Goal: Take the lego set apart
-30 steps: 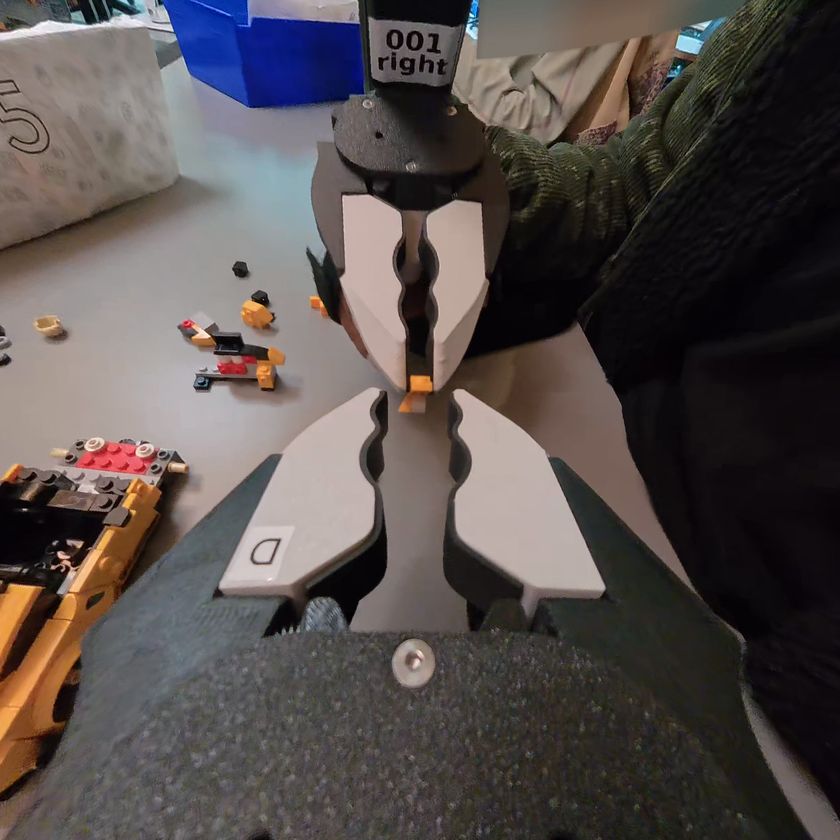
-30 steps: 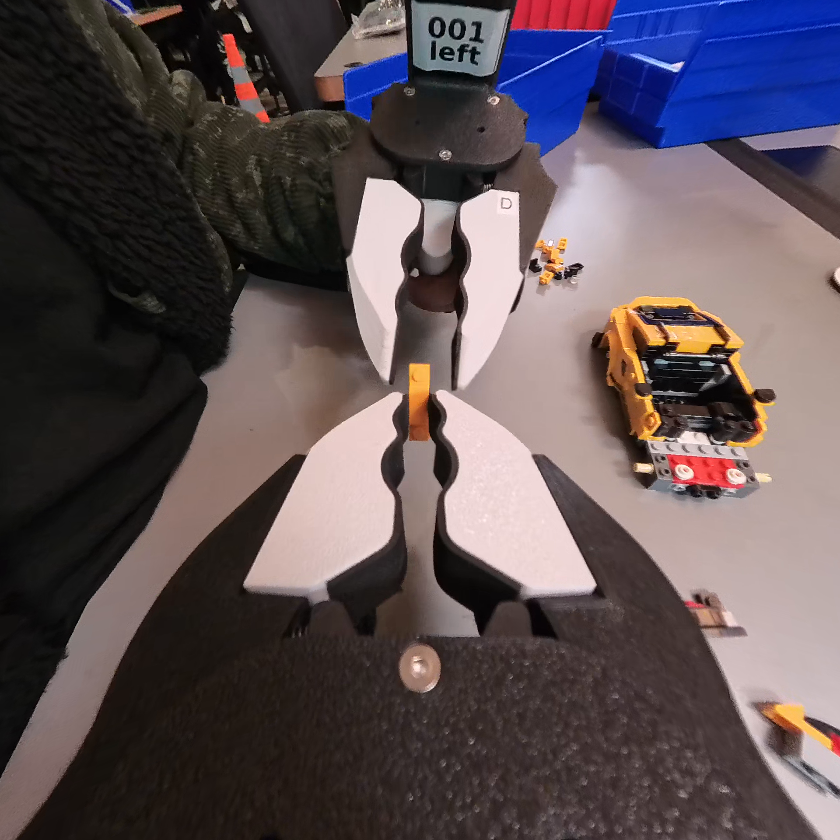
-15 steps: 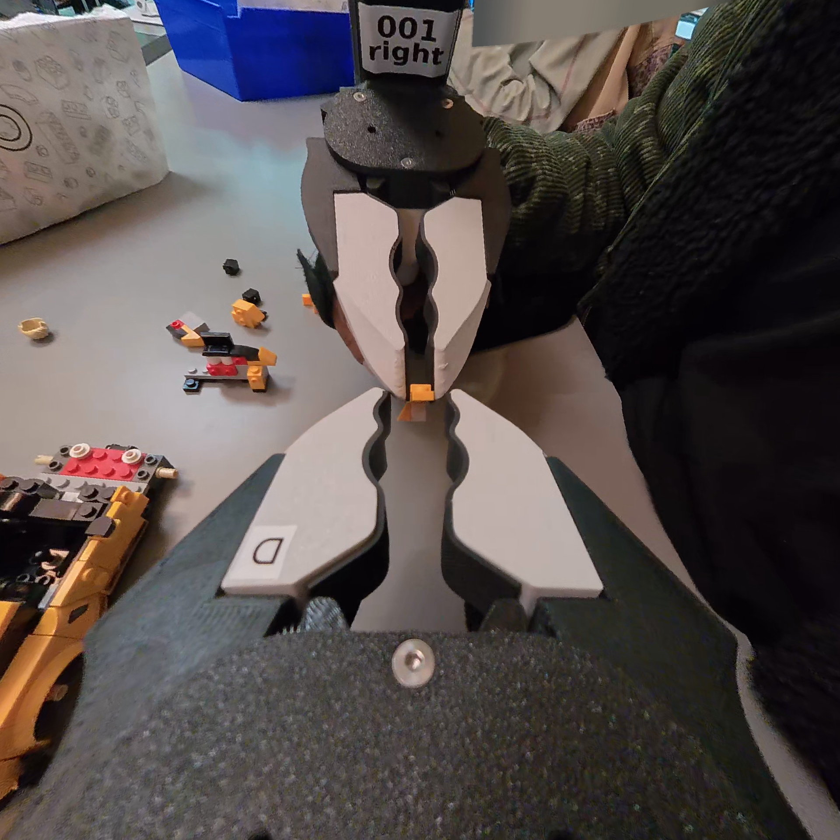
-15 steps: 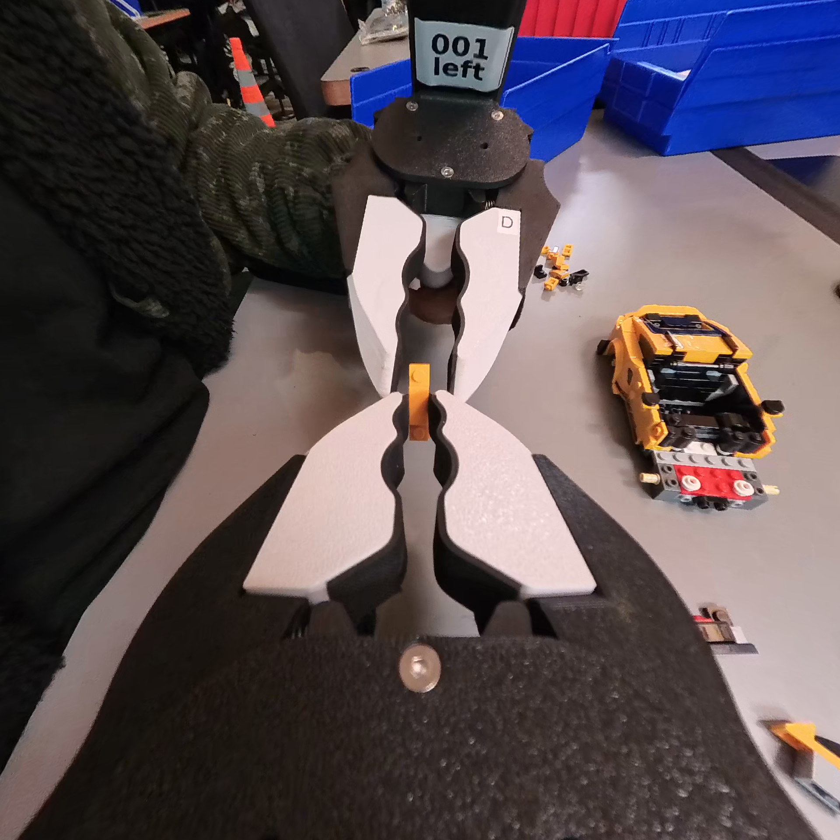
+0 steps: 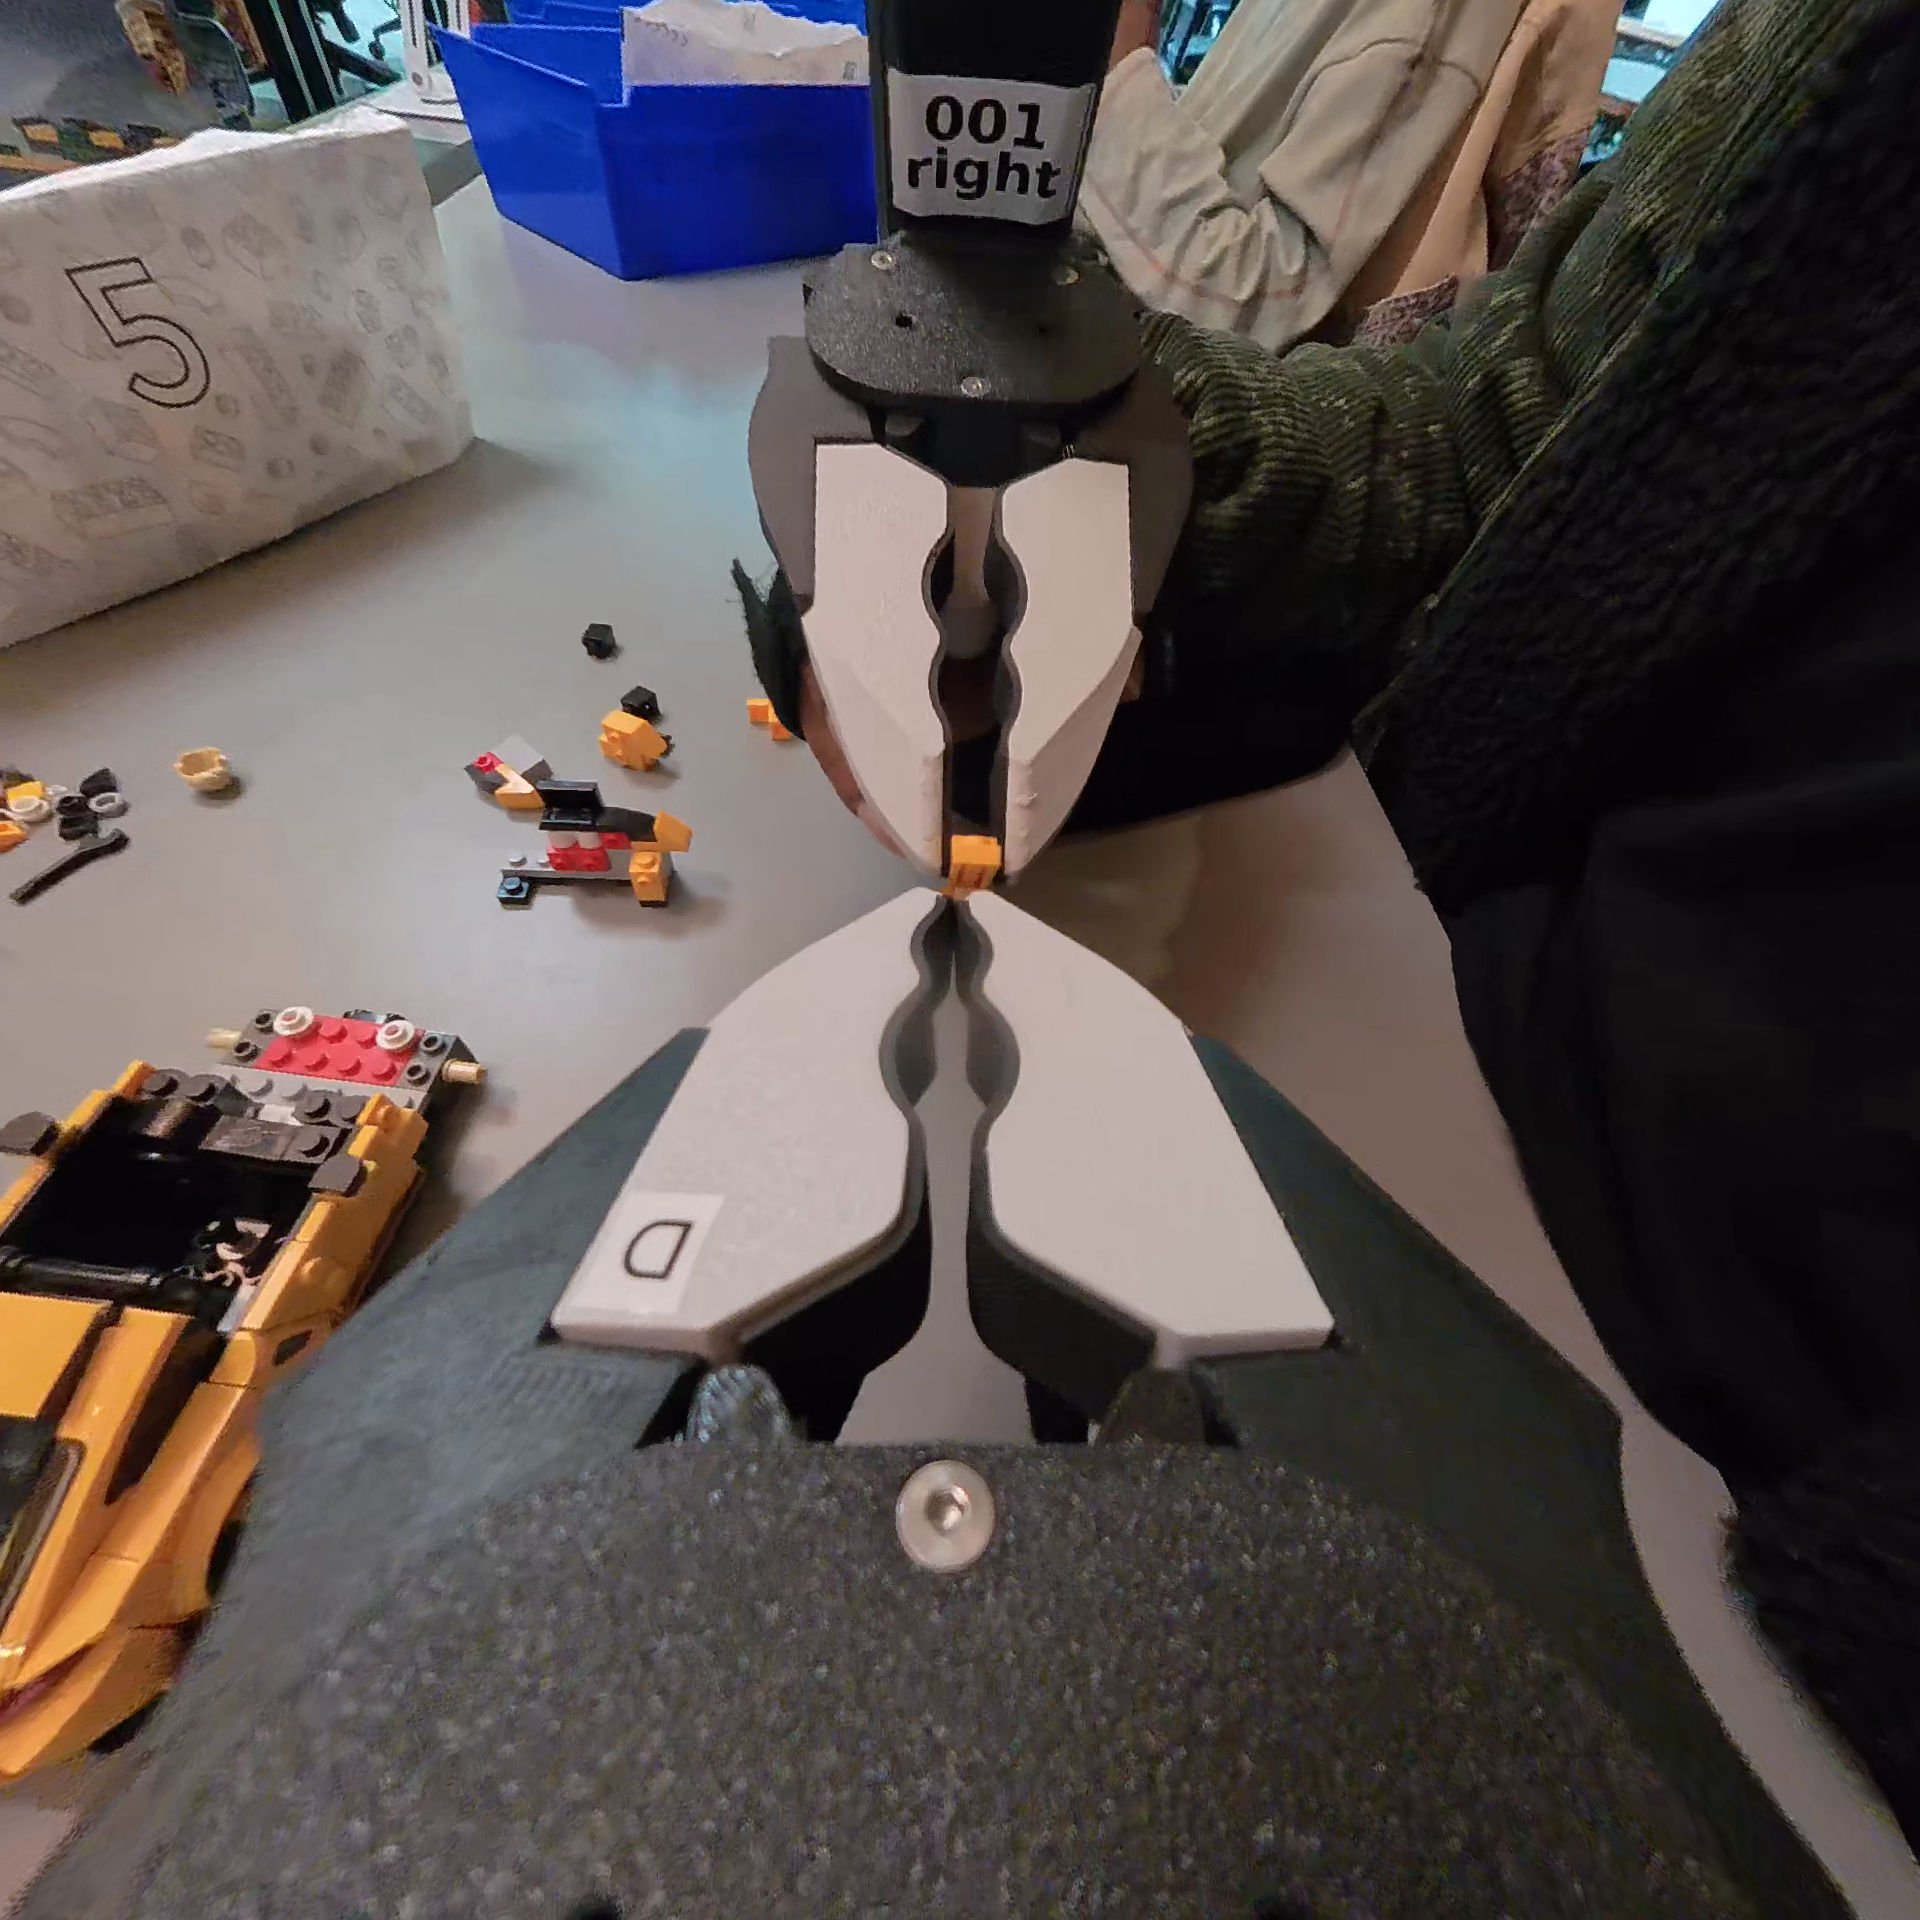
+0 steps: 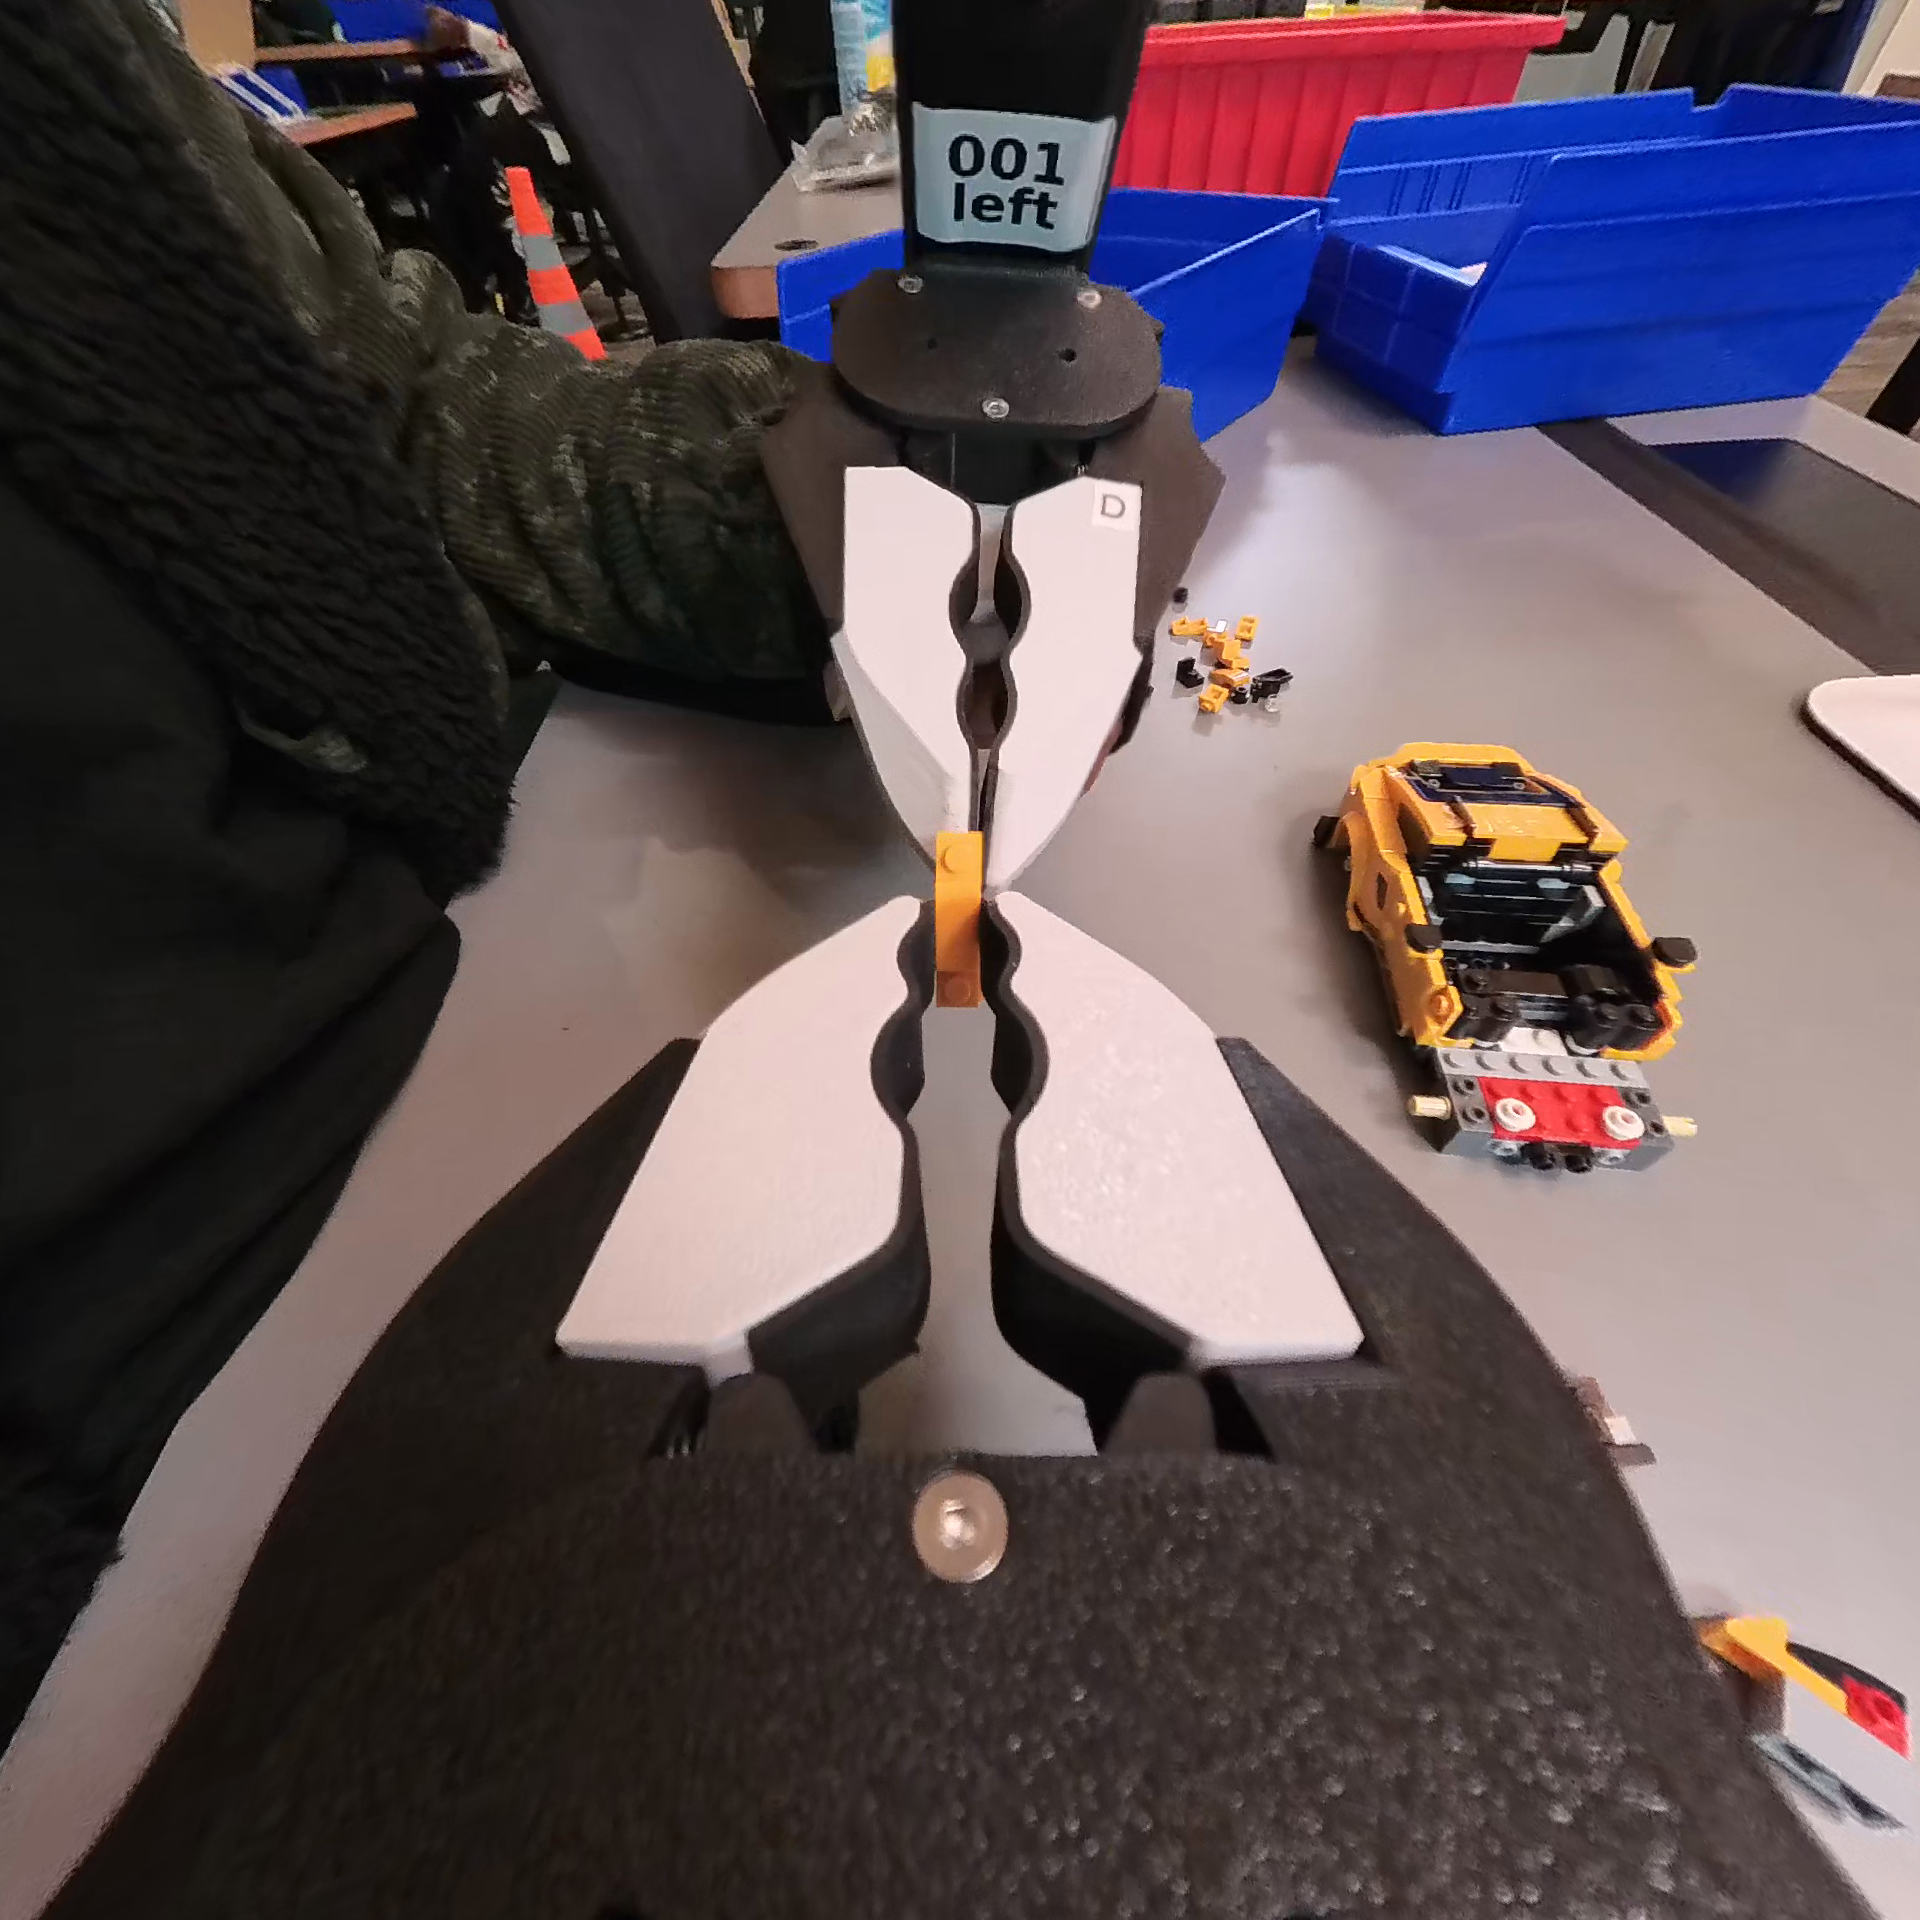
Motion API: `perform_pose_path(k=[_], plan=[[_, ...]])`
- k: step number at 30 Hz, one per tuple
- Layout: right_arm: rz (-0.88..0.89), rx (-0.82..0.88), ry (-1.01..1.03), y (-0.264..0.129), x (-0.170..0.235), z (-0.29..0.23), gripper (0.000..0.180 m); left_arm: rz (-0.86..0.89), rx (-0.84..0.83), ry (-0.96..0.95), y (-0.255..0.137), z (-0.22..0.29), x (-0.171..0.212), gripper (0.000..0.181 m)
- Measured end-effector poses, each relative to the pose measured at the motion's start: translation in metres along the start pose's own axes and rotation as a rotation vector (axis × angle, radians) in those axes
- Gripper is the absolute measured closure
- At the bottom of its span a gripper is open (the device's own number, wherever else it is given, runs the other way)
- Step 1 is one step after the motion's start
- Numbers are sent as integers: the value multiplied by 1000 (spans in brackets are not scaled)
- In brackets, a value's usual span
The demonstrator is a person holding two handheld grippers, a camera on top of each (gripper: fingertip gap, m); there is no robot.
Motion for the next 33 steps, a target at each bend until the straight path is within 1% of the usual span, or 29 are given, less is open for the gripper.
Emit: perform_pose_path(k=[2,4,7,18,20,26,29,31,33], plan=[[-1,0,7,0,0,1,172,7,0,-8,1,-2,2,181],[1,5,10,-1,1,2,172,30,3,-19,0,-3,1,167],[-3,7,8,0,1,2,172,54,0,-23,0,-3,0,160],[4,15,-5,1,0,0,172,58,15,-6,3,0,0,164],[0,14,-7,2,0,0,172,53,15,3,2,1,0,173],[-17,14,-10,3,2,0,172,35,15,10,3,1,1,173],[-31,16,-16,4,3,-1,172,42,17,8,4,1,0,167],[-33,12,-17,4,3,-1,172,36,20,17,4,2,1,173],[-29,8,-15,4,3,-1,172,40,20,16,4,2,1,173]])
Point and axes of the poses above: each gripper's, where its closed fingertips meet, y out along the fingers, x out of its underside, z = x × y across the jaws, the point moved 8 cm from there along -y, back along the fingers, and after that the axes turned 11 degrees about -z, right-handed, at the moved point
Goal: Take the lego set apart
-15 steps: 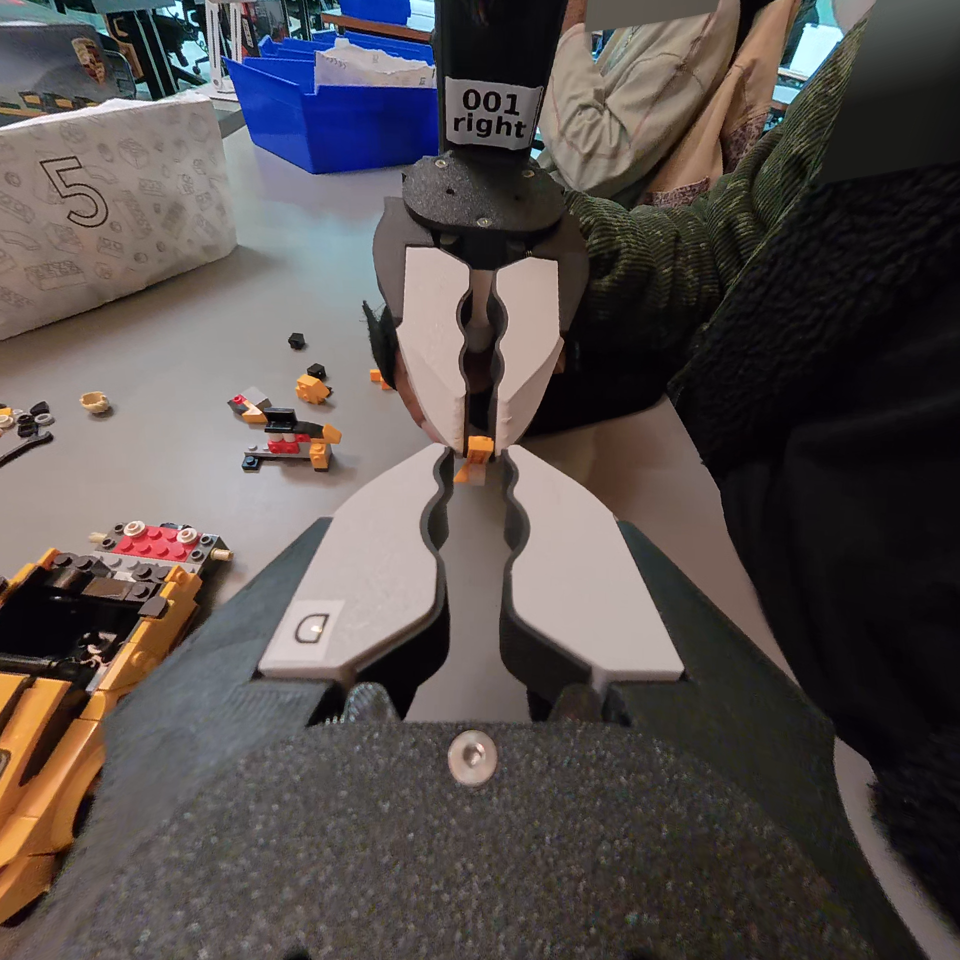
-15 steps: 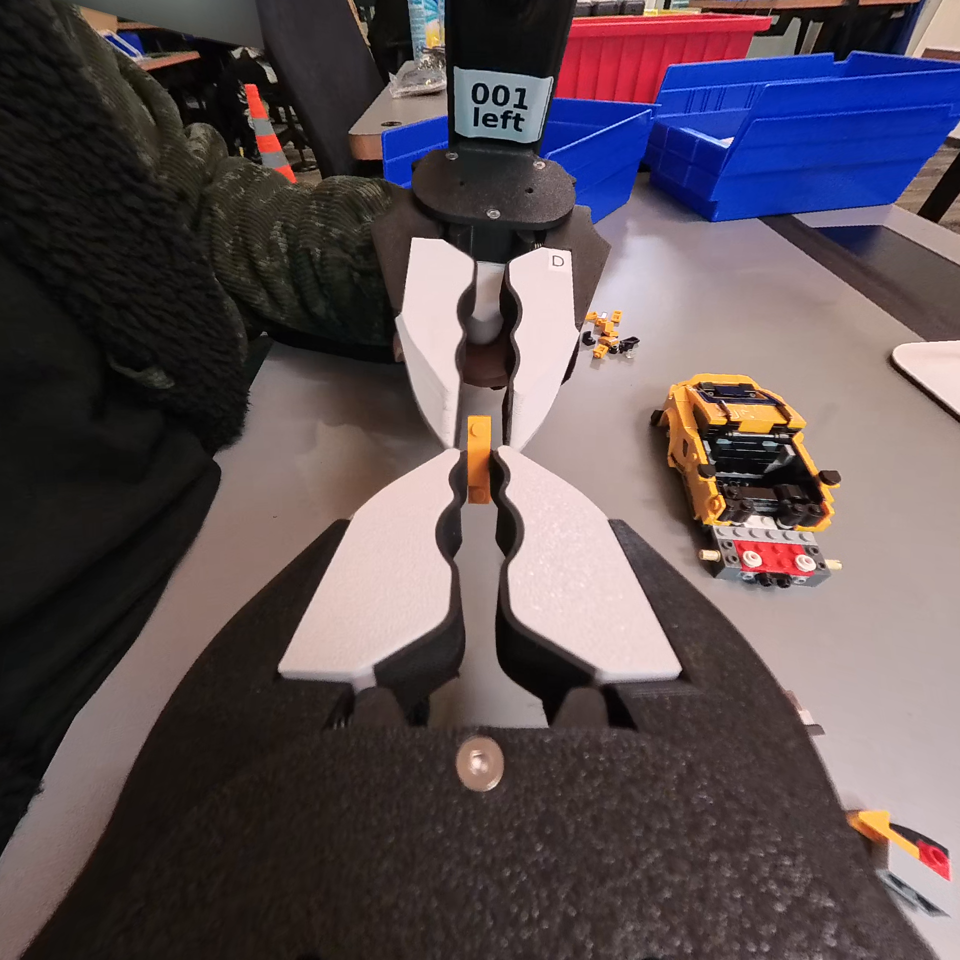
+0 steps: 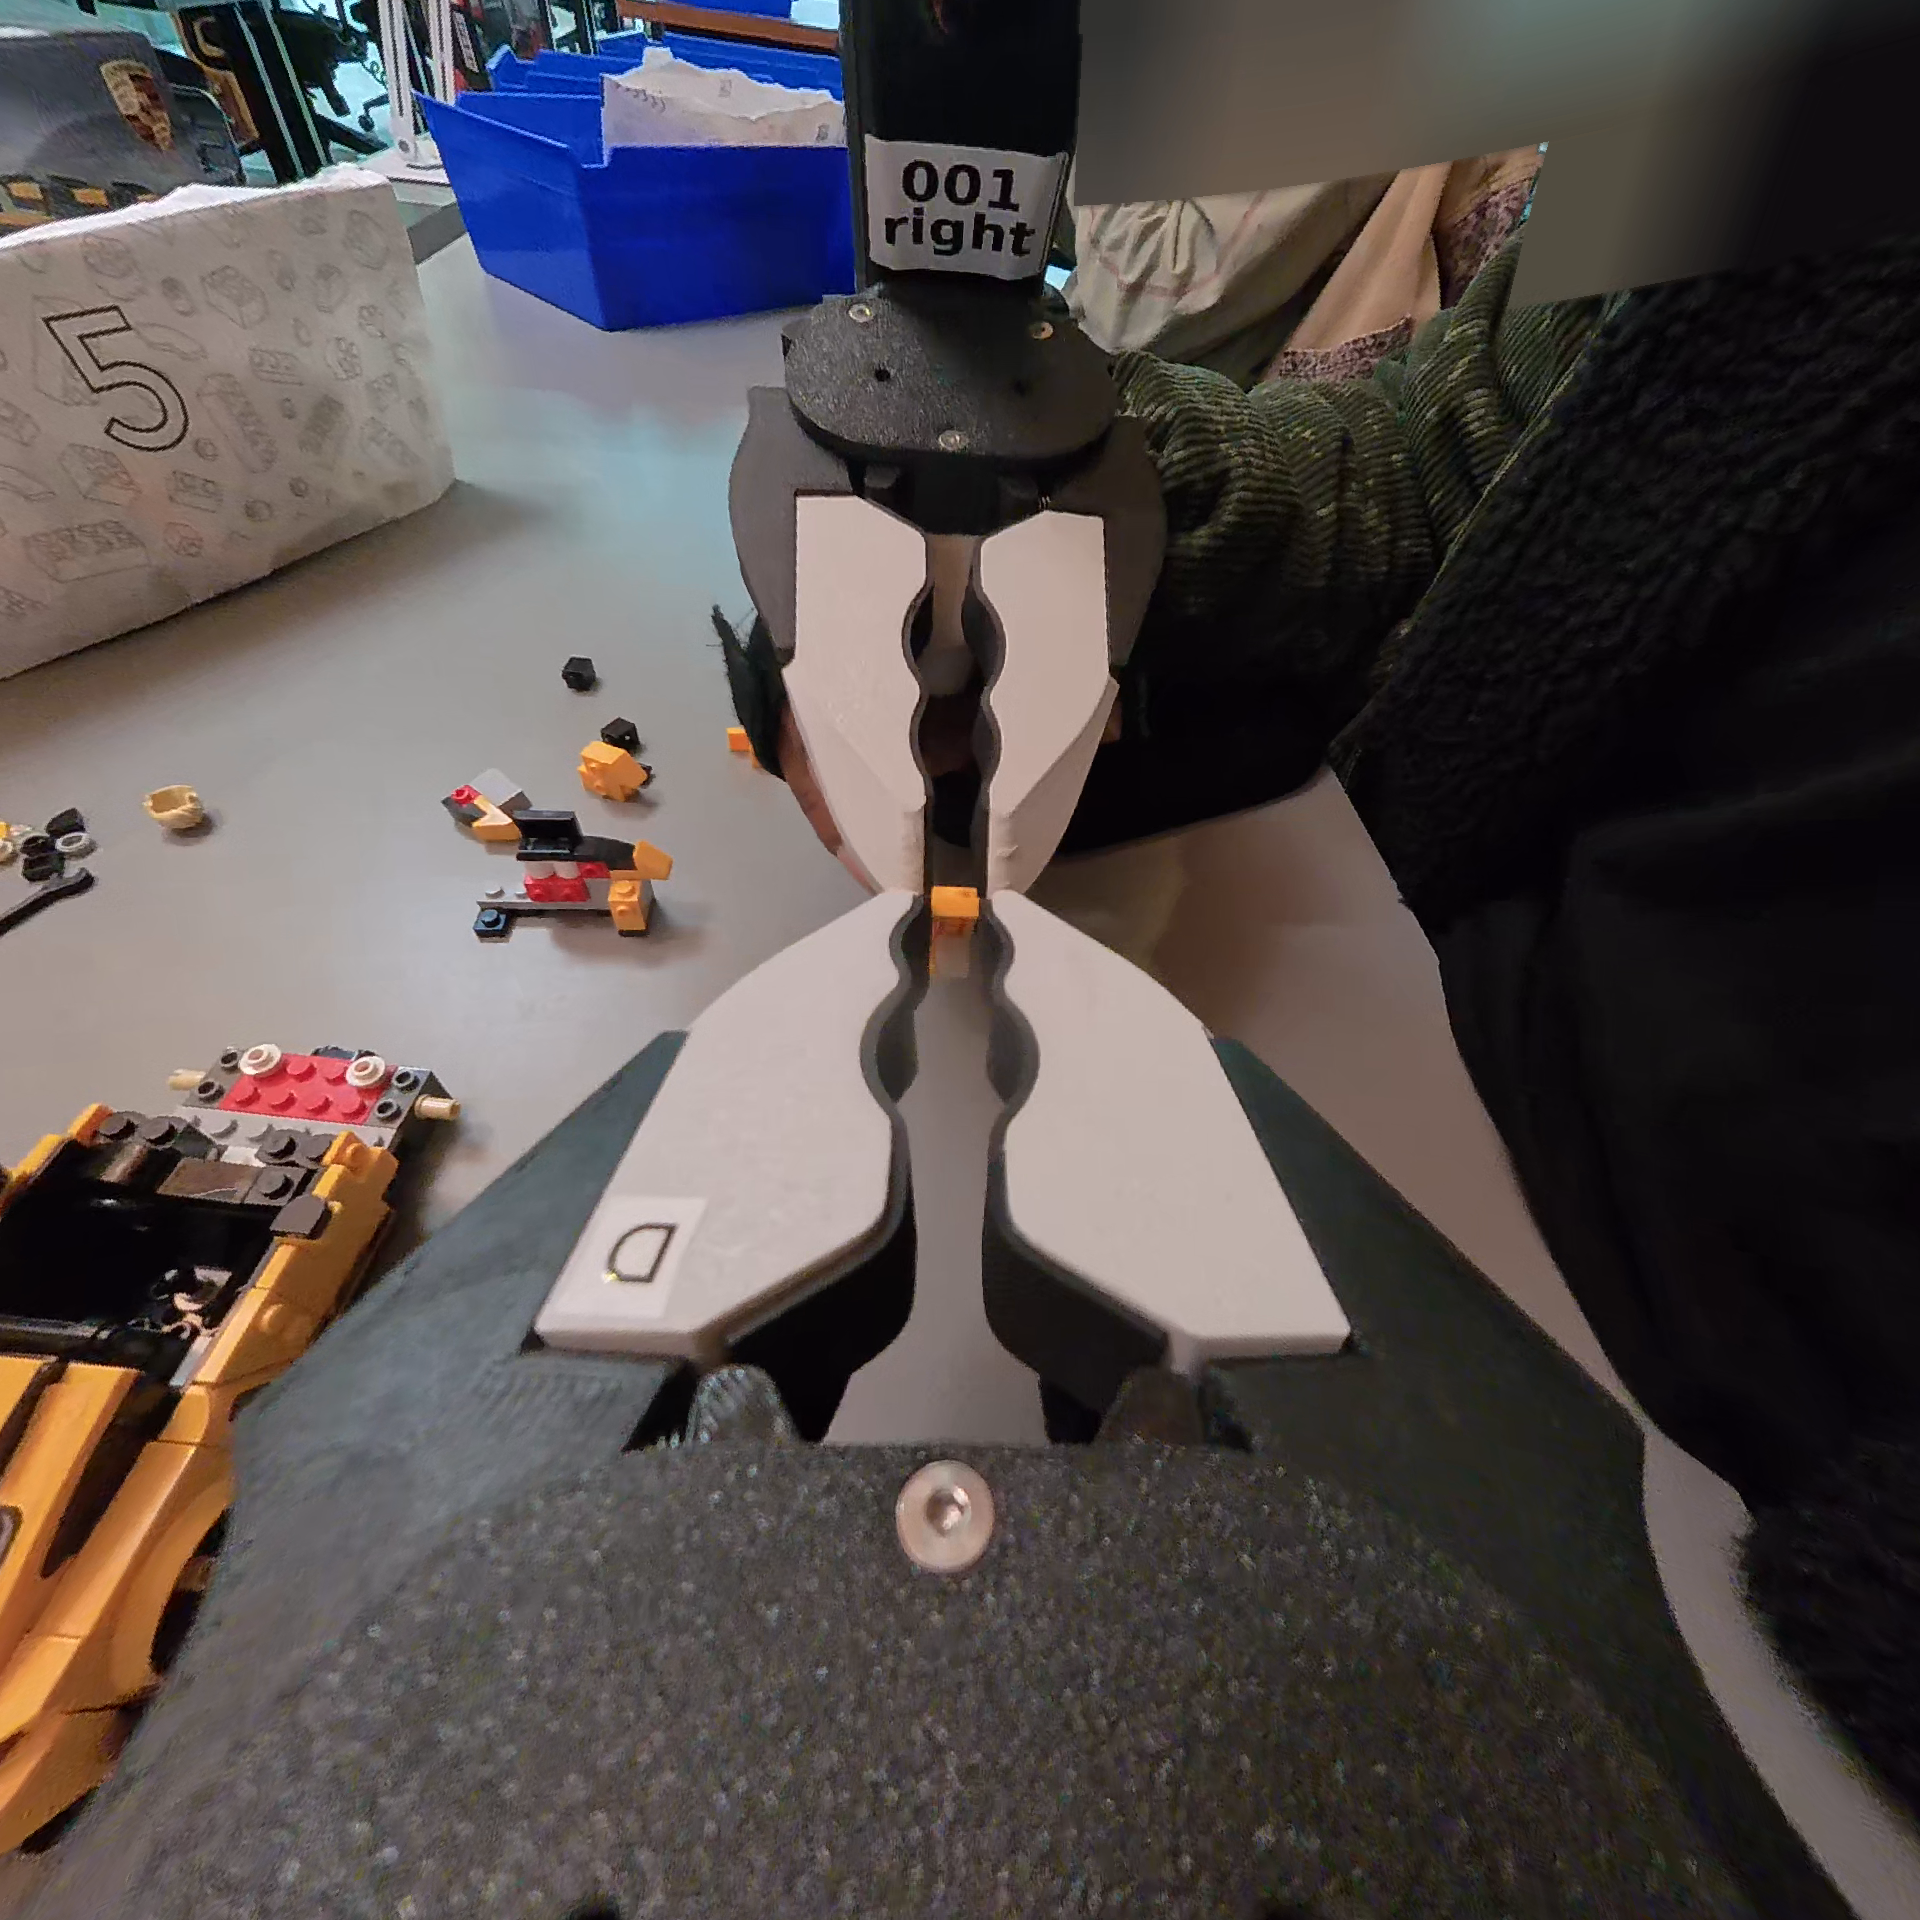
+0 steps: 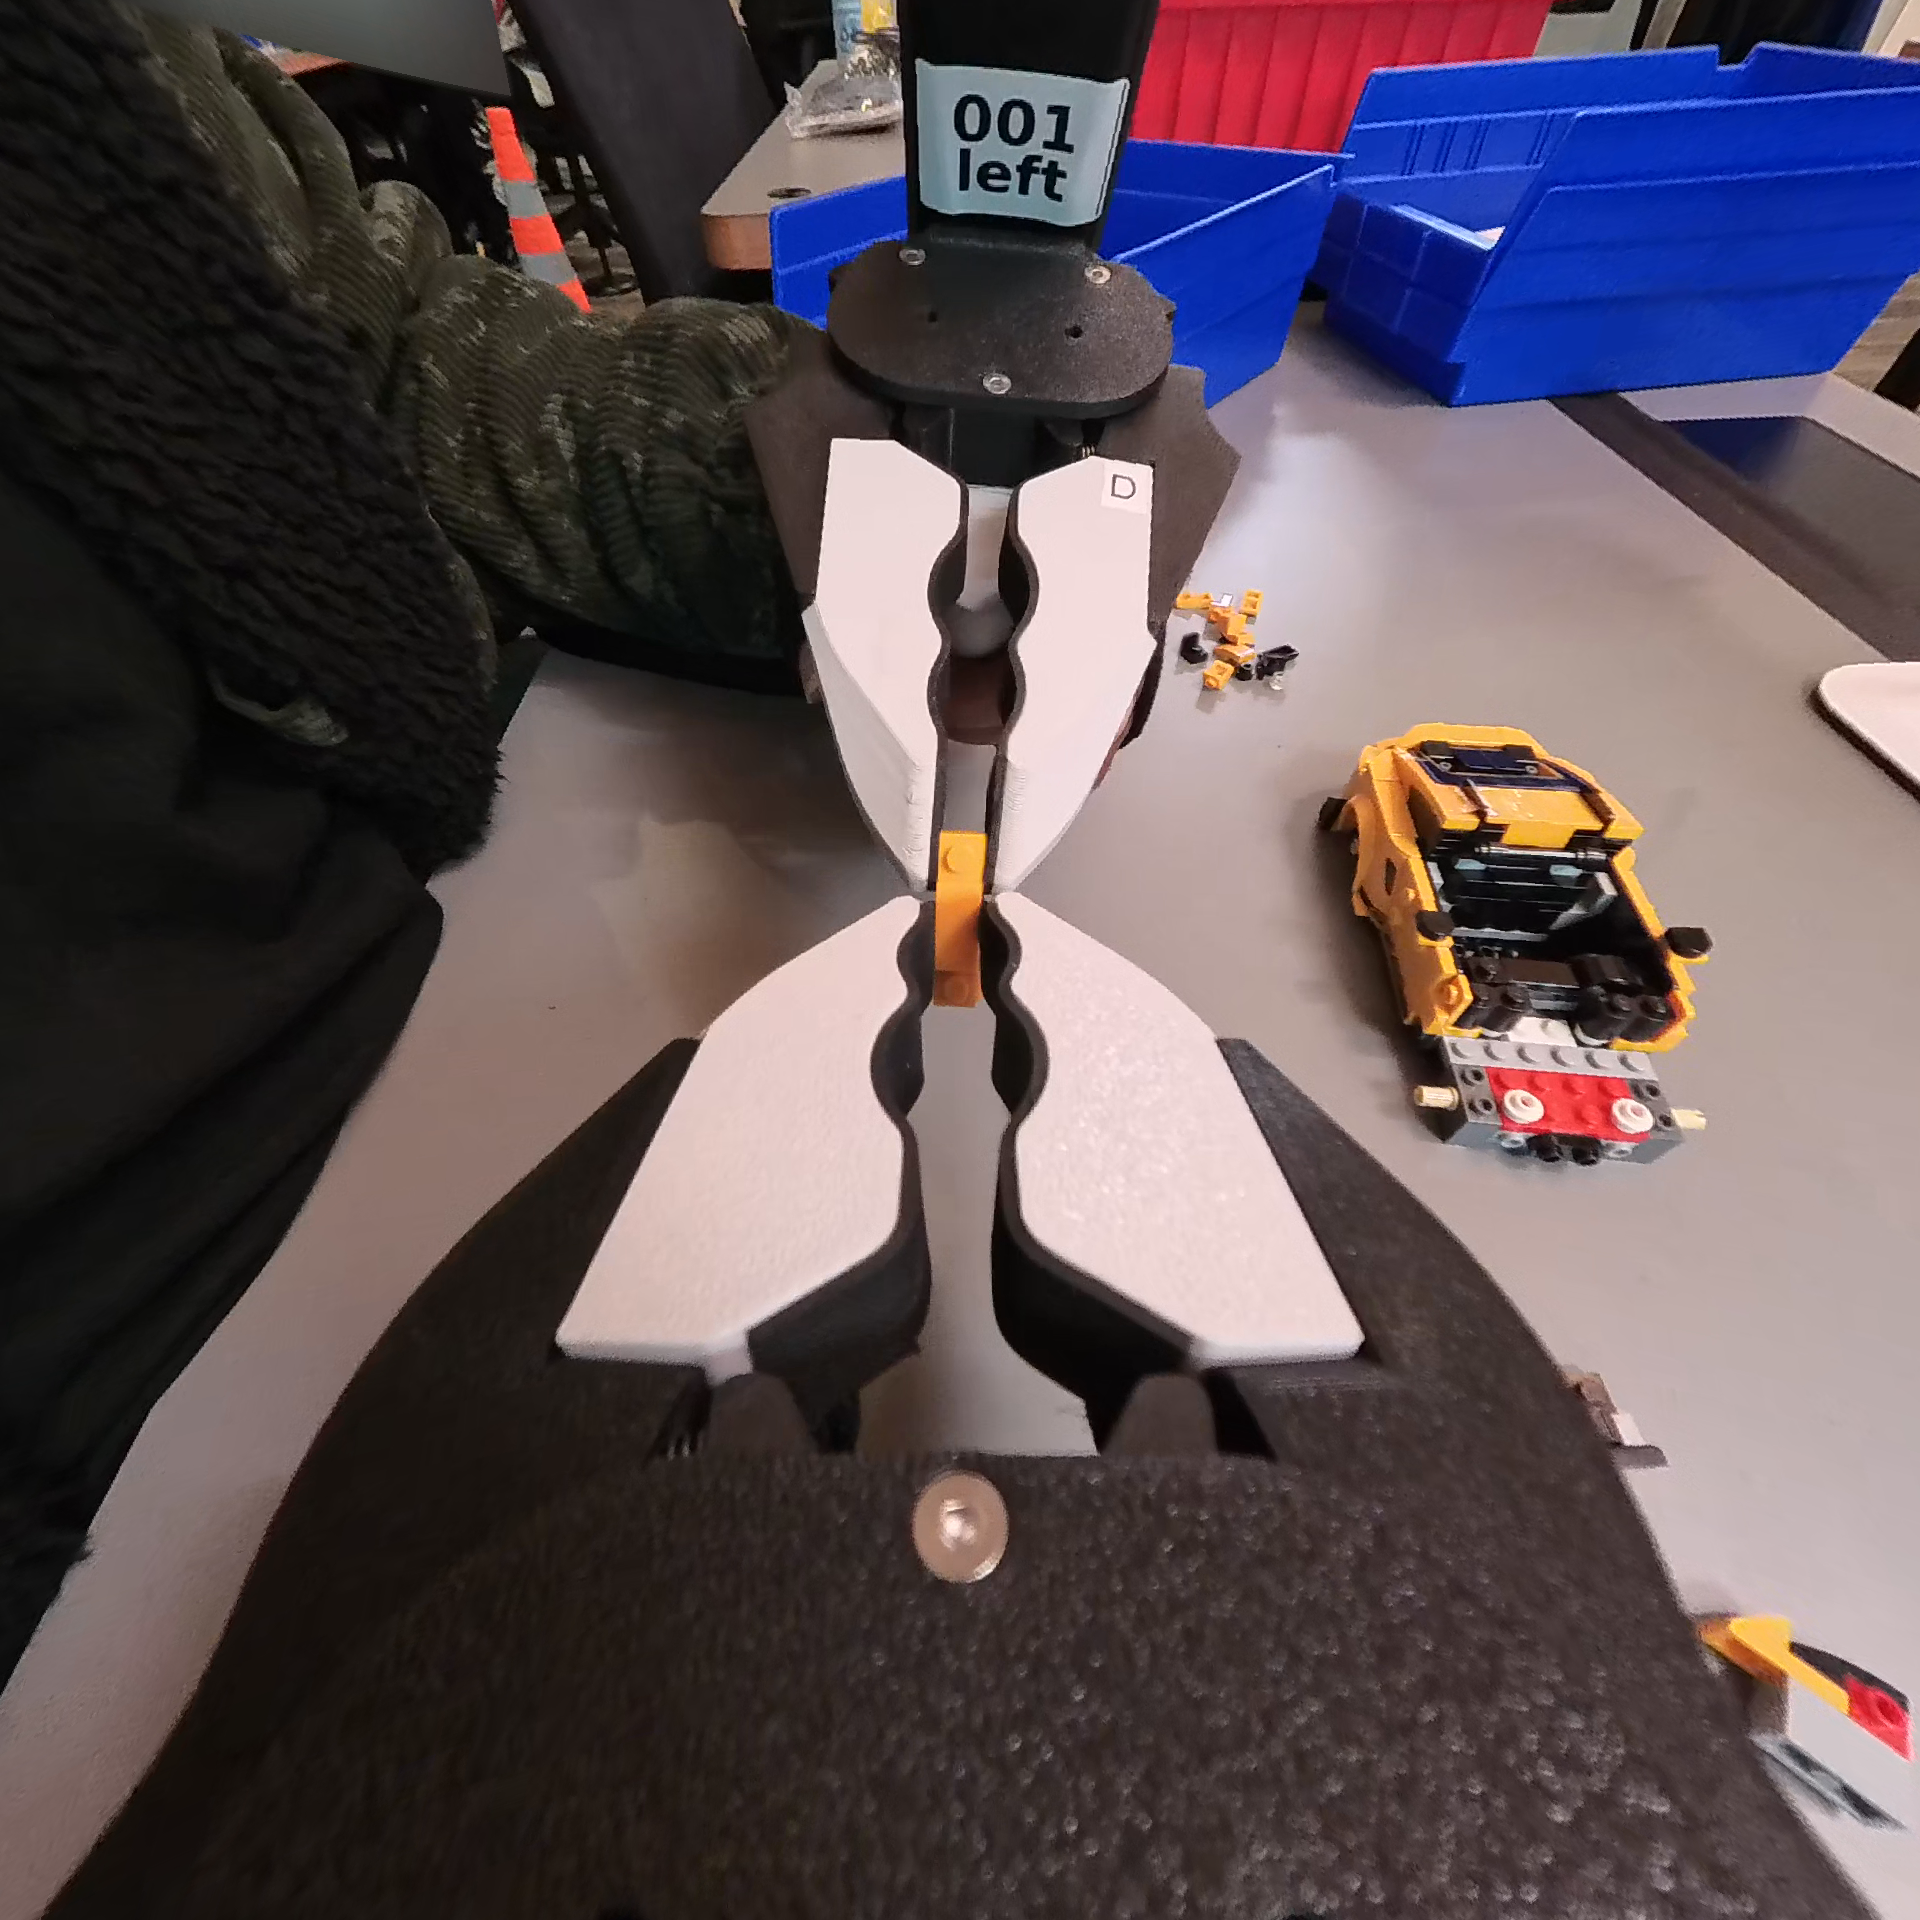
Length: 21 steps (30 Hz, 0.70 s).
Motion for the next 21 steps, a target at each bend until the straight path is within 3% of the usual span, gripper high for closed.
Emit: perform_pose_path(k=[21], plan=[[-70,6,17,6,3,1,169,-84,-24,9,2,0,1,173]])
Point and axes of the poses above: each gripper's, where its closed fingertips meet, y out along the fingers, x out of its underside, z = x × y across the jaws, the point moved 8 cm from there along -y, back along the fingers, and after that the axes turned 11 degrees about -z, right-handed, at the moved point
